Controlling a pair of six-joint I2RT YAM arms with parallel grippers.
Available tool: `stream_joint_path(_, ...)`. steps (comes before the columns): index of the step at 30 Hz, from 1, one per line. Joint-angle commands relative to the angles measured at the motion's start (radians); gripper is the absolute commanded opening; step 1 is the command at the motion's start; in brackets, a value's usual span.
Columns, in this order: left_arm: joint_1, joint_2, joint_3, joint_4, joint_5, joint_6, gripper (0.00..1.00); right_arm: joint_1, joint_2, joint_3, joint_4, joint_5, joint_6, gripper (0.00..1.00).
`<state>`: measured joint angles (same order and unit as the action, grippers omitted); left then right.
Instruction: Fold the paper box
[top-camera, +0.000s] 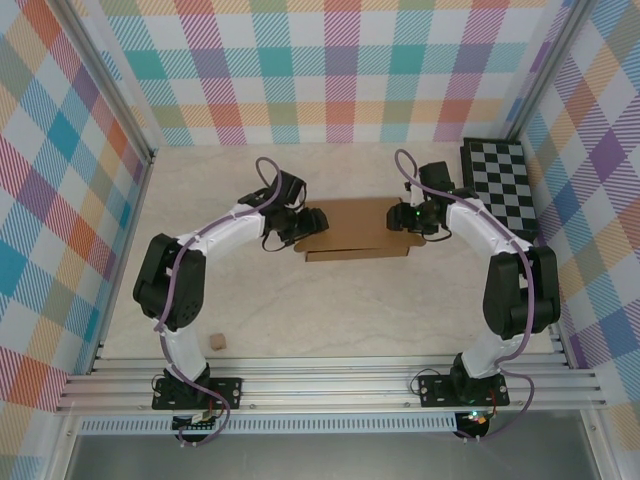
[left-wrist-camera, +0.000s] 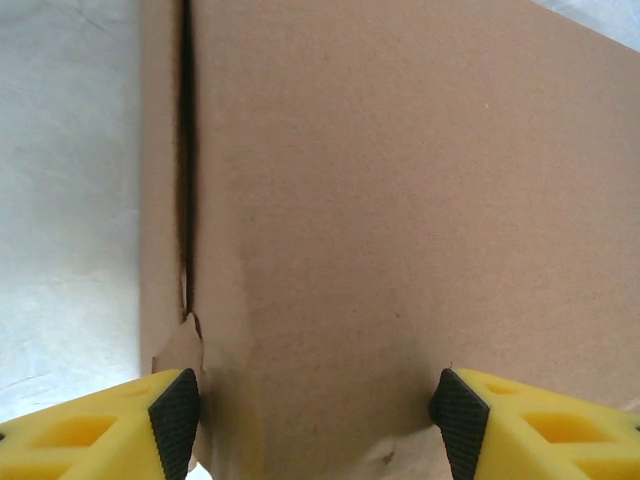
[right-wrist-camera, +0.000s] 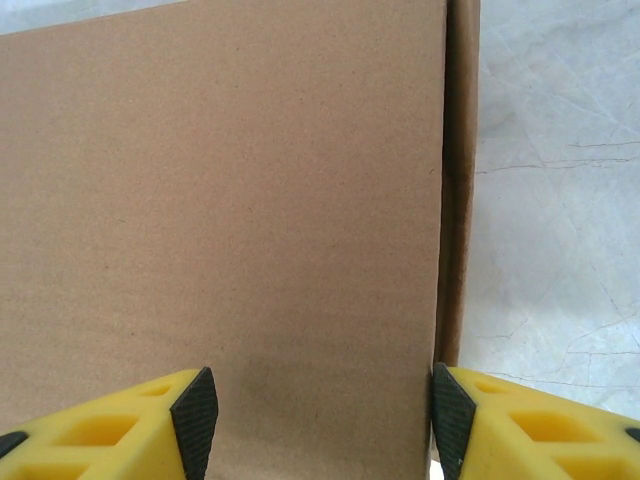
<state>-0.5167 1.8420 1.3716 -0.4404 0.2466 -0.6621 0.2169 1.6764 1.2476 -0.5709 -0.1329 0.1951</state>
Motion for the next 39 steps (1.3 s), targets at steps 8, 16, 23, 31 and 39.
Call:
stream_joint_path(8,-0.026,-0.011,0.002,0.135,0.114,-0.216,0.59,0.010,0.013,0.052,-0.012,-0.093,0.036,0.60)
stream_joint_path(16,-0.029,-0.006,0.024,0.029,0.048,-0.122,0.53,0.012,0.007,0.034,-0.013,-0.082,0.029,0.61)
stream_joint_path(23,-0.034,-0.010,0.002,-0.156,-0.093,0.085,0.53,0.012,-0.002,-0.010,-0.004,-0.048,0.015,0.61)
stream_joint_path(31,-0.052,-0.044,-0.057,-0.194,-0.207,0.149,0.54,0.013,-0.017,-0.045,-0.001,-0.015,0.012,0.61)
stream_joint_path(39,-0.053,-0.013,-0.091,-0.175,-0.268,0.174,0.47,0.013,-0.057,-0.061,-0.020,-0.001,0.001,0.60)
